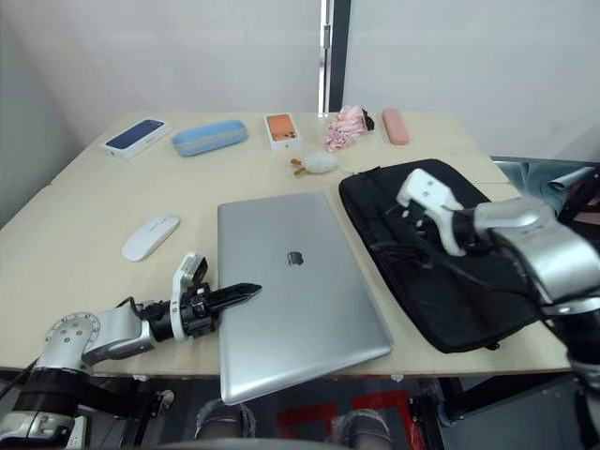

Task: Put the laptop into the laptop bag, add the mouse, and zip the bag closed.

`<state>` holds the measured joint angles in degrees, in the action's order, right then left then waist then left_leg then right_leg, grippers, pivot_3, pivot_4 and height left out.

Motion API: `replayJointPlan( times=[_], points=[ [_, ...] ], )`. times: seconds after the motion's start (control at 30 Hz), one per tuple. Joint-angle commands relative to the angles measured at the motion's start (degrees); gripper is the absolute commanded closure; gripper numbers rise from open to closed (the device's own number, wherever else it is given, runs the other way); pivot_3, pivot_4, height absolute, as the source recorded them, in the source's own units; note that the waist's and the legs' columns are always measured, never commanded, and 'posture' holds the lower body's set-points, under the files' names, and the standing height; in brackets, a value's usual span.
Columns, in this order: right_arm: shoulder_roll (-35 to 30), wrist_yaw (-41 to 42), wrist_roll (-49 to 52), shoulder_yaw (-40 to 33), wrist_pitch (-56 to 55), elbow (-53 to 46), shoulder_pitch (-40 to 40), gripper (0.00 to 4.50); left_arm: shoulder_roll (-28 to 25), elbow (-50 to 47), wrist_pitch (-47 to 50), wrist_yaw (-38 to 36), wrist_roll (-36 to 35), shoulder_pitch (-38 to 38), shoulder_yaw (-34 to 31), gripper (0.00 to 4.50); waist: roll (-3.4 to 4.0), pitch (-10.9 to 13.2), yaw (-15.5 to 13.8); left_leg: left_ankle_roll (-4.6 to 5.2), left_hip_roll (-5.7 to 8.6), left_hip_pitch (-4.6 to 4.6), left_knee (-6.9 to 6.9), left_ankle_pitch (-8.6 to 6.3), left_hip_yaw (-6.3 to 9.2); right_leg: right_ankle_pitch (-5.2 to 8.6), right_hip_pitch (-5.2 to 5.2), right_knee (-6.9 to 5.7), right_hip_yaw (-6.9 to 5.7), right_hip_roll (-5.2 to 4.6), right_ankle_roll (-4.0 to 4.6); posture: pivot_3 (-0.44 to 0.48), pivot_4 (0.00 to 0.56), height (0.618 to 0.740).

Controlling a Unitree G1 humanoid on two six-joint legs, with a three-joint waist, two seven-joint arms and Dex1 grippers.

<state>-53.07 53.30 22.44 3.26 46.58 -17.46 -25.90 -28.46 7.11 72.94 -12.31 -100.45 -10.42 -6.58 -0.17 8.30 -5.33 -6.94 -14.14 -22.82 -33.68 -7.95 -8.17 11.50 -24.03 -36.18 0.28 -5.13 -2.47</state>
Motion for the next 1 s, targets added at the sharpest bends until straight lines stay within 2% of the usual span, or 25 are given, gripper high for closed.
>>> replayJointPlan(
  times=[0.03, 0.47, 0.63, 0.9, 0.93, 1.0],
  points=[
    [2.34, -4.12, -3.35, 1.87, -0.86, 0.55, -1.09, 0.09, 1.17, -0.20, -0.76, -1.99, -1.26, -1.35, -1.65, 4.19, 0.03, -0.02, -0.04, 0.00, 0.02, 0.00, -0.01, 0.00, 0.00, 0.00, -0.01, -0.01, 0.01, -0.02, 0.00, 0.000, 0.150, 0.740],
    [9.09, -9.59, -10.81, 6.08, -3.41, 11.10, -1.36, 0.09, 0.20, -0.47, 1.28, -3.05, -2.46, -1.39, -2.22, 4.19, 0.10, -0.07, 0.03, -0.07, 0.03, 0.02, -0.01, 0.00, 0.01, -0.04, 0.01, -0.03, 0.03, -0.02, -0.08, 0.000, 0.150, 0.740],
    [9.94, -8.91, -11.52, 6.12, -4.92, 13.94, -1.41, 1.40, -0.50, -0.11, 2.01, -3.27, -2.49, -1.81, -2.21, 4.19, 0.10, -0.07, 0.05, -0.08, 0.03, 0.02, 0.00, -0.01, 0.01, -0.04, 0.01, -0.01, 0.02, -0.02, -0.10, 0.000, 0.150, 0.740],
    [10.28, -8.73, -12.17, 5.37, -6.35, 16.40, -0.50, 4.25, -1.44, 0.56, 2.83, -3.62, -2.65, -2.72, -2.56, 4.19, 0.10, -0.08, 0.11, -0.09, 0.02, 0.04, 0.00, -0.01, 0.01, -0.05, 0.02, -0.03, 0.02, -0.01, -0.12, 0.000, 0.150, 0.740],
    [10.28, -8.76, -12.20, 5.30, -6.39, 16.50, -0.43, 4.46, -1.48, 0.59, 2.89, -3.67, -2.64, -2.77, -2.56, 4.19, 0.10, -0.07, 0.09, -0.09, 0.02, 0.03, 0.00, -0.01, 0.01, -0.05, 0.02, -0.02, 0.02, 0.00, -0.12, 0.000, 0.150, 0.740],
    [10.55, -9.00, -11.71, 4.56, -6.08, 16.83, -0.44, 4.46, -1.56, 0.97, 3.05, -3.40, -3.52, -3.11, -2.51, 4.19, 0.10, -0.08, 0.05, -0.09, 0.02, 0.03, 0.00, -0.01, 0.01, -0.05, 0.02, -0.02, 0.01, -0.01, -0.12, 0.000, 0.150, 0.740]
  ],
)
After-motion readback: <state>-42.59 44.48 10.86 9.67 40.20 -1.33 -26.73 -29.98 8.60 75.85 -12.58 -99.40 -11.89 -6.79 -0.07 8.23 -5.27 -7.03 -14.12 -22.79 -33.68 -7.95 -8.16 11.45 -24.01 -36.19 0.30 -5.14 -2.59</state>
